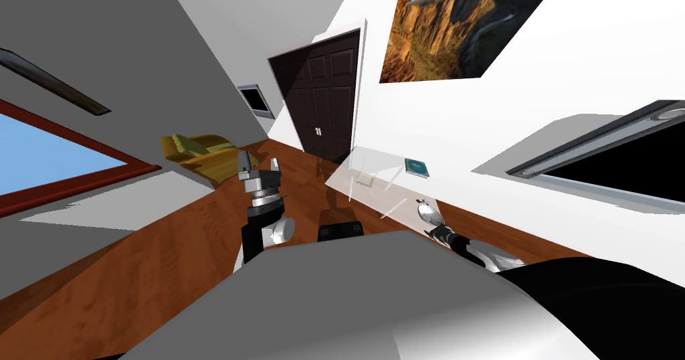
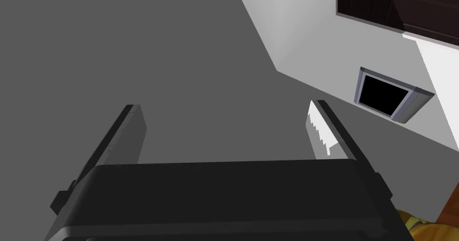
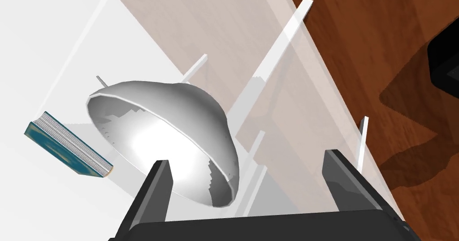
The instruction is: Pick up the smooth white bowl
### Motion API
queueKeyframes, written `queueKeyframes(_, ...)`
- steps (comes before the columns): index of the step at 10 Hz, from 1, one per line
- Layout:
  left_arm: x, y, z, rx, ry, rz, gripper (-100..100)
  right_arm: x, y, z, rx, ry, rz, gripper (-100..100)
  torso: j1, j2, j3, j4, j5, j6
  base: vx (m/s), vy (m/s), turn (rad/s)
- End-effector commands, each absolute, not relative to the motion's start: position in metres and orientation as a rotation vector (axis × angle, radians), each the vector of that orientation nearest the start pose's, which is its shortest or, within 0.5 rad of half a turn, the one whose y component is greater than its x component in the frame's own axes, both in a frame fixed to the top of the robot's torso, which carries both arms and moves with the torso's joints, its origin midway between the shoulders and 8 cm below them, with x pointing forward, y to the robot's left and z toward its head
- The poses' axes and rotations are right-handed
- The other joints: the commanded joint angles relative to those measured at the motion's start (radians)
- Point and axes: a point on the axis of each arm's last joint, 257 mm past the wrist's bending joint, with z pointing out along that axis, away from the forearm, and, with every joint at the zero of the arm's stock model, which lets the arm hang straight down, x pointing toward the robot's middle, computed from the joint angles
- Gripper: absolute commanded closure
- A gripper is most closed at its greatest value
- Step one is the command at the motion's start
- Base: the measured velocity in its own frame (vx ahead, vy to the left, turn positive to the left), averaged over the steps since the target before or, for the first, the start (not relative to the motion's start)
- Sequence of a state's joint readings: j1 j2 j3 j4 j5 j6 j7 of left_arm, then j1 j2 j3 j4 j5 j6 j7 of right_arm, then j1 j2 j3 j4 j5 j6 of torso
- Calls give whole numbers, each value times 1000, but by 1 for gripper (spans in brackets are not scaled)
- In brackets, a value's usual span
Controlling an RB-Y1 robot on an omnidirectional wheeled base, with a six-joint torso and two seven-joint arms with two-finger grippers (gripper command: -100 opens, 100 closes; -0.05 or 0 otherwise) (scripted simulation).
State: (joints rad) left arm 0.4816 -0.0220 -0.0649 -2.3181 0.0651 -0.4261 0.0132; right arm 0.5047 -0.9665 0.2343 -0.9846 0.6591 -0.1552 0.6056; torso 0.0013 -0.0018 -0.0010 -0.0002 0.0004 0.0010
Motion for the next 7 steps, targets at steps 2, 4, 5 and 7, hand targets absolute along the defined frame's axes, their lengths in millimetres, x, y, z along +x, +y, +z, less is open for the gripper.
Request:
queueKeyframes(2,352,265,33,-742,566,-1426,0,111,-673,-480,-596,2628,-632,-100,0,0,0,0,0,-1,20,24,116)
queueKeyframes(4,352,265,33,-742,566,-1426,0,85,-695,-478,-661,2682,-689,-100,0,0,0,0,0,0,27,32,155)
queueKeyframes(5,352,265,33,-742,566,-1426,0,74,-704,-476,-690,2705,-711,-100,1,0,0,0,0,0,42,43,165)
queueKeyframes(7,352,265,33,-742,566,-1426,0,68,-709,-475,-718,2719,-723,-100,1,-1,-1,0,0,0,35,29,109)
